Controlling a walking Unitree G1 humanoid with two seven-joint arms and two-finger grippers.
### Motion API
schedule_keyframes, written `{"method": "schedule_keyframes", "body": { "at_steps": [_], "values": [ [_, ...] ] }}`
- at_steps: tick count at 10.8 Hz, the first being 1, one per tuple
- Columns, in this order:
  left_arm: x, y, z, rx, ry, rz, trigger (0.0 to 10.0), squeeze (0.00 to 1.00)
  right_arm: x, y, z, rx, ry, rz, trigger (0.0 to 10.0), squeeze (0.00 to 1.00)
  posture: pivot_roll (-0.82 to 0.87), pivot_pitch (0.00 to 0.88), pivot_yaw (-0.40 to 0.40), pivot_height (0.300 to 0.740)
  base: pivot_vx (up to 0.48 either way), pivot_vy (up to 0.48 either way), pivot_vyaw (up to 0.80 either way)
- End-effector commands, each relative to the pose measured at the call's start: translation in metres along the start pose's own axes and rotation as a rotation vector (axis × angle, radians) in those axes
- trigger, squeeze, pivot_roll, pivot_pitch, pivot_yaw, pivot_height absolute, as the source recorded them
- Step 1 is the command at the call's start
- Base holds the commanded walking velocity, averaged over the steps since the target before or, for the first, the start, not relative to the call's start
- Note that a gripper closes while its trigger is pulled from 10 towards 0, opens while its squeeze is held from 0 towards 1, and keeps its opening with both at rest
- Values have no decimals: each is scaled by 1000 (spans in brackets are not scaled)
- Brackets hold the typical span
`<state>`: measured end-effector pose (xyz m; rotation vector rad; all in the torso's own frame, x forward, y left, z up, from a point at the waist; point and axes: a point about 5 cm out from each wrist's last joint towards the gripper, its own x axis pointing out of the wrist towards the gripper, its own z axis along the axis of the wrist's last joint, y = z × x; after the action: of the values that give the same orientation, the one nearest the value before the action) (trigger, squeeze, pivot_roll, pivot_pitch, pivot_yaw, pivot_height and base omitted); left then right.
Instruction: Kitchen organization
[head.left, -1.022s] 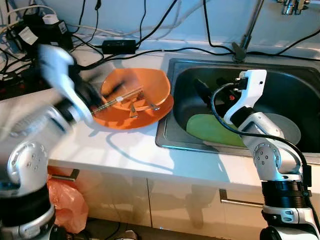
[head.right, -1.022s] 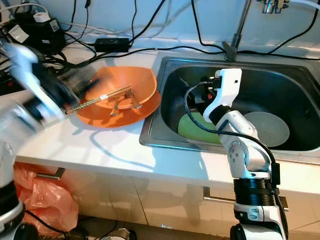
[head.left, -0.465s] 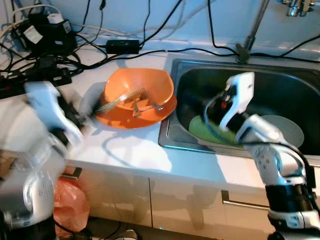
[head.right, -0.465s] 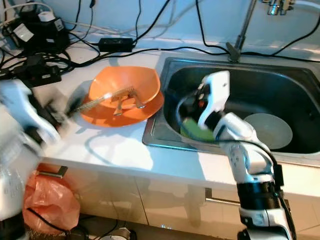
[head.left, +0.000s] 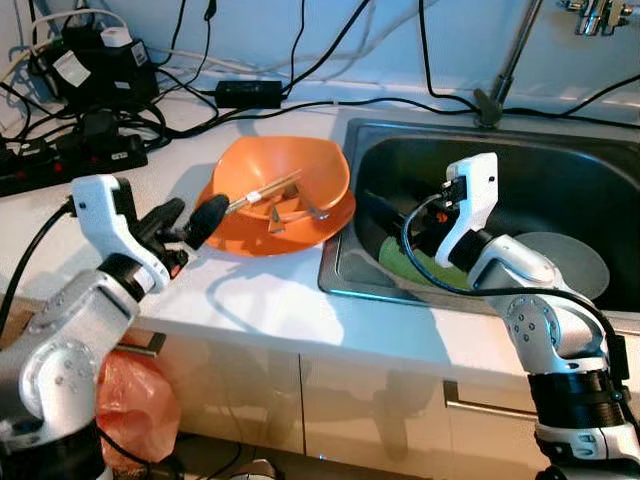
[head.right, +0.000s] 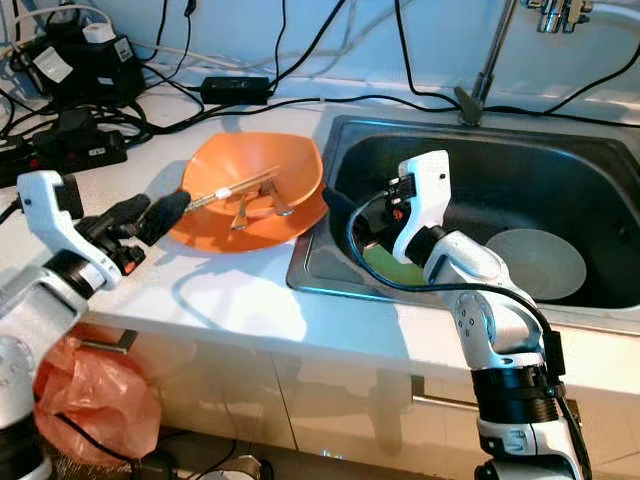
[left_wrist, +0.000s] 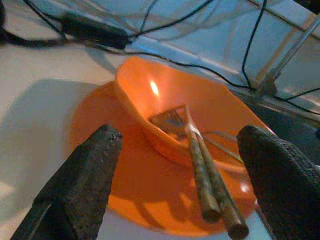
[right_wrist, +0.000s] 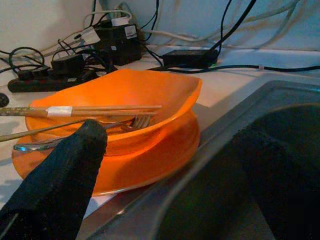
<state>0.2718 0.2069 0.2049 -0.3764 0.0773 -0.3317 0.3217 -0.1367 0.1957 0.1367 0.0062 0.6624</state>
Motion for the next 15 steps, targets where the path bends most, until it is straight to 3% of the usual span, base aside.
{"method": "schedule_keyframes", "body": {
  "at_steps": [1,4,5,6,7,8,9,11,12,13,15],
  "values": [
    [1,0,-2,-40,21,-4,10000,0,-1,3,-1,-6,11,12,10000,0,214,42,35,740,0,0,0],
    [2,6,0,-203,4,38,10000,0,1,2,-2,-7,11,-2,10000,0,218,41,35,740,0,0,0],
    [1,6,1,-222,-5,41,314,0,1,2,-2,-7,12,-2,10000,0,218,41,35,740,0,0,0],
    [2,3,2,-262,-21,33,0,0,2,2,-3,-6,12,-5,10000,0,219,40,35,740,0,0,0],
    [2,3,2,-277,-23,31,0,0,2,2,-3,-5,13,-6,10000,0,219,40,35,740,0,0,0],
    [4,2,-3,-310,31,34,2510,0,2,2,-2,-4,11,-5,10000,0,218,41,35,740,0,0,0],
    [5,1,-3,-389,19,25,10000,0,2,1,-2,-4,12,-8,10000,0,216,41,37,740,0,0,0],
    [4,0,-2,-407,12,24,10000,0,2,2,-4,-4,15,-10,10000,0,217,42,38,740,0,0,0],
    [4,0,-2,-419,8,30,3451,0,2,2,-4,-3,14,-9,10000,0,217,42,39,740,0,0,0],
    [4,-1,-2,-460,2,30,0,0,2,2,-4,-3,13,-9,10000,0,216,42,40,740,0,0,0],
    [4,-1,-1,-487,-7,35,0,0,1,3,-5,-3,22,-1,10000,0,216,41,40,740,0,0,0]
  ]
}}
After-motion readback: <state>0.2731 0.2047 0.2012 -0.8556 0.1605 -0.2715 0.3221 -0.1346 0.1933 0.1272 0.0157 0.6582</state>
